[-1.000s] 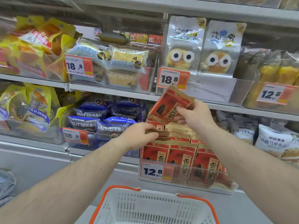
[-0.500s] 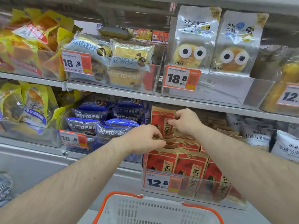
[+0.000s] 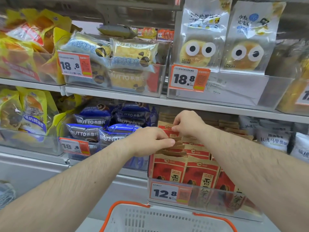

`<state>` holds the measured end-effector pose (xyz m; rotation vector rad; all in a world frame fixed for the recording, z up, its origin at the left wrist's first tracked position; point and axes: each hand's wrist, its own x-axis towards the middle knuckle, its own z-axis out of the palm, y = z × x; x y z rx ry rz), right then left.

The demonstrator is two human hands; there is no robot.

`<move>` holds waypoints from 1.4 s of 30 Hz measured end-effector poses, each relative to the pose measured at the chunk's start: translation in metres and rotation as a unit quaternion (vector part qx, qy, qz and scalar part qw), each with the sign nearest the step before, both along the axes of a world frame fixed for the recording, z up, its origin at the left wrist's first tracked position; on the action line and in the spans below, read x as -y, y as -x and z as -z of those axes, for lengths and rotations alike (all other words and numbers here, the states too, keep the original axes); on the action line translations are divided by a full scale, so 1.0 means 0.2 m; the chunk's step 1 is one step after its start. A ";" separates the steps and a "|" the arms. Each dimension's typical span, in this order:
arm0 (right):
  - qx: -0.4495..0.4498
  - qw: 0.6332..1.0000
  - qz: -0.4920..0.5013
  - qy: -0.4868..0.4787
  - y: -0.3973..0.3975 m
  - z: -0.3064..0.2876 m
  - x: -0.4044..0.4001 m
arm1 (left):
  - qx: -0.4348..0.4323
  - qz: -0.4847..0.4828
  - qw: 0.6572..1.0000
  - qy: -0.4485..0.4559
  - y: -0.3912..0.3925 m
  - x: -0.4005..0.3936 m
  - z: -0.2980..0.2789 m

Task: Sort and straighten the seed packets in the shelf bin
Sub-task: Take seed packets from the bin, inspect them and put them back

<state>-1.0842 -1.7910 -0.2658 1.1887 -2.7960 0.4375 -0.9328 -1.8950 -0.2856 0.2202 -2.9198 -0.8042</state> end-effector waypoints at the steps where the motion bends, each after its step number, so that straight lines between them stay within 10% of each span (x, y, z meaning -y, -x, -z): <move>1: 0.000 1.000 -0.001 -0.012 0.00 0.00 0.00 | 0.003 -0.007 1.000 0.001 0.00 0.00 0.00; 9: -0.027 0.999 -0.032 0.023 0.00 0.02 -0.05 | -0.086 -0.033 0.994 0.052 0.04 0.02 -0.01; 15: -0.032 0.988 -0.044 -0.142 -0.01 0.02 -0.07 | -0.304 0.022 0.948 0.094 -0.07 0.06 -0.05; 21: 0.032 0.977 -0.034 -0.208 -0.02 -0.01 -0.07 | -0.348 0.030 0.927 0.136 -0.20 0.03 -0.06; 27: 0.143 0.988 -0.062 -0.018 -0.10 -0.10 -0.11 | -0.401 -0.038 0.908 0.118 -0.24 0.02 -0.14; 36: 0.314 0.910 -0.109 0.248 -0.35 -0.29 -0.24 | -0.446 -0.114 0.883 0.094 -0.42 0.02 -0.39; 42: 0.338 0.877 -0.241 0.241 -0.53 -0.34 -0.25 | -0.325 -0.155 0.932 0.051 -0.55 -0.04 -0.51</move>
